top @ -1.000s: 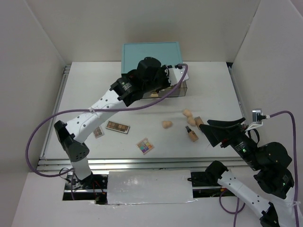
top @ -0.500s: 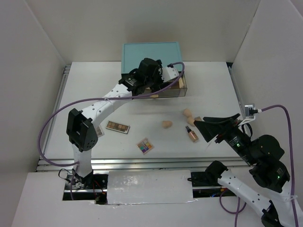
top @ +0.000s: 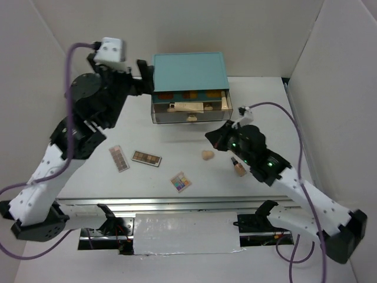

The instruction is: Organize the makeup

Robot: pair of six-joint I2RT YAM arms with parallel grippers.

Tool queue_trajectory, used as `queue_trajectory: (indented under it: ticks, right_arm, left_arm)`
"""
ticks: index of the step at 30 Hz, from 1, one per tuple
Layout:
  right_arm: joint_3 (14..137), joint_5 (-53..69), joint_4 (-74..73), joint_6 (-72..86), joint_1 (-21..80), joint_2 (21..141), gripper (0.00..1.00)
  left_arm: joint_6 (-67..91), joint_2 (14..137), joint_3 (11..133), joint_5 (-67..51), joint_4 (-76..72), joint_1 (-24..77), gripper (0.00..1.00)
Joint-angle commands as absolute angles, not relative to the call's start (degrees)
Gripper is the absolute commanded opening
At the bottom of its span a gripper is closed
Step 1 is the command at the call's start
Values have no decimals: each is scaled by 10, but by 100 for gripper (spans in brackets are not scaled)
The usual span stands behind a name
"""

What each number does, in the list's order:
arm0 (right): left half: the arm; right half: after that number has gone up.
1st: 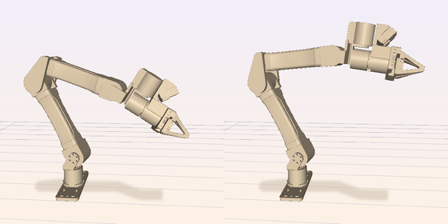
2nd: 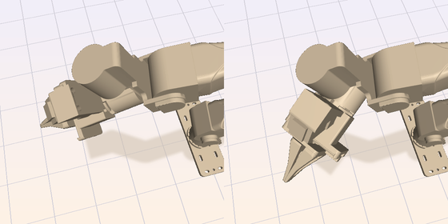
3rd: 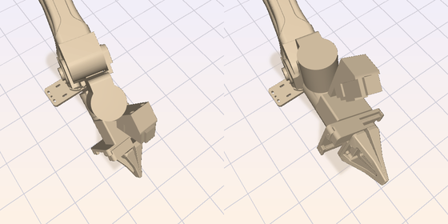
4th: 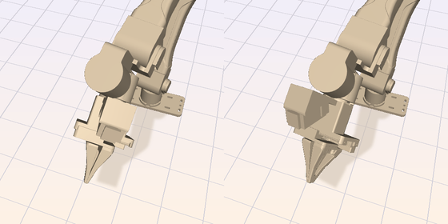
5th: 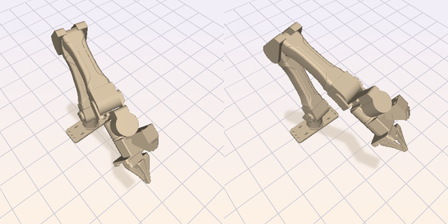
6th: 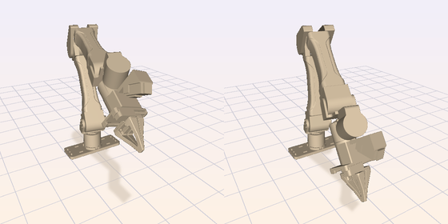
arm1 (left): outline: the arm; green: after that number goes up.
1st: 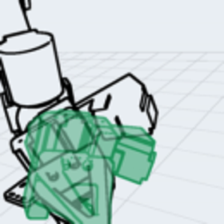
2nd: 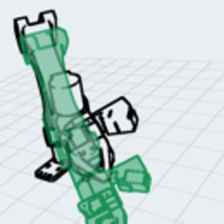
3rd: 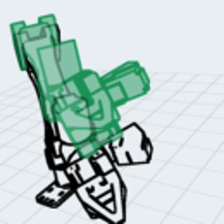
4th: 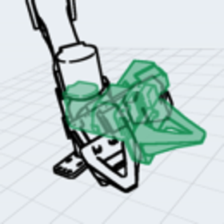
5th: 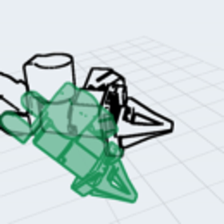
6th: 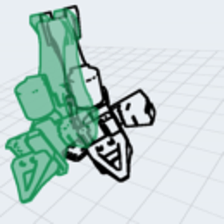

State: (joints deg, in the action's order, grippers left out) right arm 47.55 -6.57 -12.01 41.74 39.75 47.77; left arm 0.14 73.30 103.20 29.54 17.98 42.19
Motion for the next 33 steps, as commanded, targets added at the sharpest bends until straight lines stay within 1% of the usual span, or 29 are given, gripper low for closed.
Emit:
queue_trajectory:
  ticks: [1, 4, 6, 7, 8, 11, 14, 17, 26, 33]
  right_arm:
    - [489, -104, -2, 463, 394, 582, 0]
    - [544, -137, -2, 487, 394, 677, 0]
    - [566, -163, -10, 514, 392, 731, 0]
    - [586, -177, -16, 522, 389, 747, 0]
    - [597, -184, -24, 526, 389, 777, 0]
    - [634, -221, -36, 542, 386, 827, 0]
    - [676, -231, -47, 548, 378, 876, 0]
    - [721, -231, -61, 549, 367, 922, 0]
    - [793, -185, -30, 543, 338, 1011, 0]
    - [909, -154, -39, 534, 320, 1104, 0]
  left_arm:
    - [194, 697, 969, 413, 336, 420, 99]
    - [256, 606, 877, 394, 388, 424, 99]
    - [265, 570, 798, 384, 401, 424, 99]
    - [265, 533, 775, 375, 402, 425, 100]
    - [264, 515, 727, 364, 398, 425, 99]
    - [250, 453, 646, 344, 371, 426, 99]
    - [239, 418, 605, 340, 358, 426, 99]
    - [242, 401, 589, 348, 365, 427, 99]
    - [235, 356, 558, 374, 365, 440, 100]
    - [226, 352, 555, 387, 364, 440, 99]
